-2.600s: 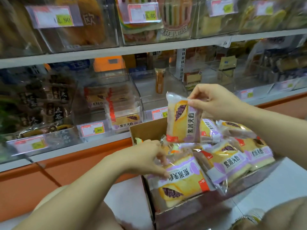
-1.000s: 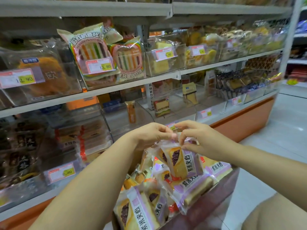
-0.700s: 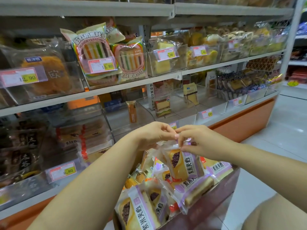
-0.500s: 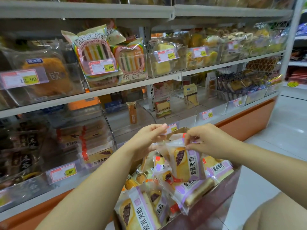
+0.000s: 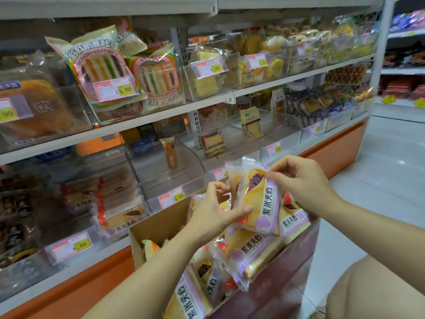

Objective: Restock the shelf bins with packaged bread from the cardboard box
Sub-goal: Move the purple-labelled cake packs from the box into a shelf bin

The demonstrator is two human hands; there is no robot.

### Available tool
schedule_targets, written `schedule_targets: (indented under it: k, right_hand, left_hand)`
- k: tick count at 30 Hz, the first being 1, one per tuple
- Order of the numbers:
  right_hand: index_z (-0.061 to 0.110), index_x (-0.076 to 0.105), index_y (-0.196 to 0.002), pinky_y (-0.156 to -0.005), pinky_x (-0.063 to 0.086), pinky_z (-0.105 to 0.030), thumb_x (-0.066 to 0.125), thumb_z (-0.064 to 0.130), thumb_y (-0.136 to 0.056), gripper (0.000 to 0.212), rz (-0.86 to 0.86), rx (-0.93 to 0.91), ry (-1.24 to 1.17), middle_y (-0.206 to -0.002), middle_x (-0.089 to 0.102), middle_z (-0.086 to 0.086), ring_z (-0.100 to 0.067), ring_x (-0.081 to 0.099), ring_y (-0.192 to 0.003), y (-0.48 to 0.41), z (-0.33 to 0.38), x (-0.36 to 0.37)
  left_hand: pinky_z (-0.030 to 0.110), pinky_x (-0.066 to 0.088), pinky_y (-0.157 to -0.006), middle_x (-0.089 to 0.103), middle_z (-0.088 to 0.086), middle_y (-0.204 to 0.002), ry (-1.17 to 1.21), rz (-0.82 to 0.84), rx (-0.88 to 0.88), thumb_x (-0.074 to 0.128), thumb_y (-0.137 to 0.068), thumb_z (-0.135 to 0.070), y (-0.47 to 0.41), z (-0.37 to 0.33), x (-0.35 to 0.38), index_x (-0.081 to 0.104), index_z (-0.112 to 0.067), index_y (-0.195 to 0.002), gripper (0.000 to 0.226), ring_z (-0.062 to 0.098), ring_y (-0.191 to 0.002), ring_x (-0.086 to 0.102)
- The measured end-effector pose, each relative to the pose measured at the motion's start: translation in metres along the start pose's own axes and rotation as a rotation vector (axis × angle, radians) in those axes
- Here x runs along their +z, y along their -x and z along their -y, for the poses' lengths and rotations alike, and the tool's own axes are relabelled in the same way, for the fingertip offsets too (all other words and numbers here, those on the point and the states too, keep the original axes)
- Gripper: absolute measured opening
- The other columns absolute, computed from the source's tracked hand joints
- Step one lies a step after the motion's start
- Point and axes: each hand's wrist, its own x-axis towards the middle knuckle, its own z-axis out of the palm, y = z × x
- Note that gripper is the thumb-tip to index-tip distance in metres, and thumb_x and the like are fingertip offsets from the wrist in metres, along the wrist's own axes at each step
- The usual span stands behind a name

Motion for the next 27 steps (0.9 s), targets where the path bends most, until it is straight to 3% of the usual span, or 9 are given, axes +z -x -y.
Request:
schedule_targets:
  k: [4,6,8,10,14,16,18,23,27]
  right_hand:
    - [0.012,0.064,-0.075,-0.062,0.053,-0.025,0.069,0.004,-0.084,0.013,-0.020,0.029,-0.217,-0.067,0.068,0.001,-0.012,0.064,-0.062,0.001,0.008,0.009]
    - [0.007,0.062,-0.077,-0.057,0.053,-0.024,0.067,0.002,-0.085,0.010,-0.005,0.054,-0.316,-0.066,0.066,-0.001,-0.011,0.062,-0.057,0.002,0.013,0.016]
    - [0.005,0.061,-0.079,-0.056,0.054,-0.032,0.066,0.003,-0.086,0.008,0.020,0.087,-0.387,-0.068,0.066,-0.007,-0.015,0.062,-0.056,0.003,0.017,0.024]
    - [0.006,0.062,-0.079,-0.057,0.055,-0.038,0.066,0.003,-0.086,0.009,0.027,0.097,-0.420,-0.066,0.066,-0.007,-0.016,0.062,-0.056,0.002,0.018,0.033]
    - [0.009,0.063,-0.075,-0.062,0.052,-0.022,0.065,-0.002,-0.084,0.015,0.006,0.048,-0.458,-0.066,0.065,0.000,-0.008,0.061,-0.062,-0.002,0.021,0.049]
    - [0.010,0.063,-0.074,-0.061,0.051,-0.019,0.065,-0.002,-0.084,0.015,0.014,0.046,-0.461,-0.067,0.065,0.000,-0.008,0.061,-0.063,-0.003,0.022,0.053]
    - [0.010,0.063,-0.075,-0.061,0.053,-0.024,0.066,0.000,-0.085,0.014,0.024,0.056,-0.447,-0.069,0.066,-0.002,-0.011,0.062,-0.067,-0.002,0.021,0.054]
    - [0.022,0.063,-0.072,-0.067,0.052,-0.050,0.067,0.008,-0.086,0.020,0.011,0.053,-0.371,-0.078,0.062,-0.024,-0.033,0.057,-0.069,-0.001,0.013,0.047]
    - [0.015,0.058,-0.079,-0.067,0.050,-0.036,0.064,0.008,-0.088,0.013,0.095,-0.004,-0.245,-0.067,0.064,0.005,-0.012,0.060,-0.064,-0.004,0.005,0.037]
  left_hand:
    - [0.040,0.045,-0.101,0.043,-0.015,-0.135,-0.091,0.117,-0.009,0.073,-0.052,-0.071,-0.001,-0.008,-0.021,0.046,-0.042,-0.108,0.069,0.010,-0.117,0.055]
    - [0.048,0.032,-0.111,0.020,-0.019,-0.152,-0.203,0.199,-0.037,0.073,-0.050,-0.074,-0.002,-0.012,-0.040,0.047,-0.049,-0.111,0.071,0.012,-0.138,0.032]
    - [0.047,0.024,-0.116,0.005,-0.029,-0.152,-0.225,0.277,-0.093,0.075,-0.049,-0.072,-0.002,-0.022,-0.059,0.048,-0.050,-0.114,0.074,0.009,-0.143,0.017]
    - [0.044,0.026,-0.116,0.013,-0.029,-0.150,-0.271,0.340,-0.108,0.075,-0.052,-0.069,-0.001,-0.032,-0.073,0.048,-0.052,-0.117,0.072,0.007,-0.140,0.023]
    - [0.042,0.043,-0.105,0.056,-0.007,-0.134,-0.060,0.440,-0.132,0.076,-0.066,-0.048,0.003,-0.034,-0.084,0.050,-0.030,-0.132,0.072,0.014,-0.120,0.057]
    - [0.043,0.046,-0.102,0.065,-0.003,-0.122,-0.051,0.408,-0.159,0.077,-0.062,-0.047,0.007,-0.031,-0.083,0.053,-0.027,-0.125,0.070,0.017,-0.113,0.062]
    - [0.043,0.048,-0.100,0.068,-0.003,-0.115,-0.052,0.366,-0.172,0.077,-0.059,-0.047,0.008,-0.029,-0.083,0.057,-0.027,-0.114,0.061,0.018,-0.108,0.065]
    - [0.048,0.047,-0.100,0.069,0.007,-0.116,-0.056,0.308,-0.093,0.074,-0.070,-0.046,0.006,-0.022,-0.071,0.061,-0.009,-0.119,0.063,0.024,-0.107,0.065]
    - [0.043,0.049,-0.097,0.073,0.001,-0.106,-0.100,0.259,-0.115,0.074,-0.072,-0.043,0.000,-0.025,-0.061,0.069,-0.017,-0.108,0.045,0.019,-0.100,0.068]
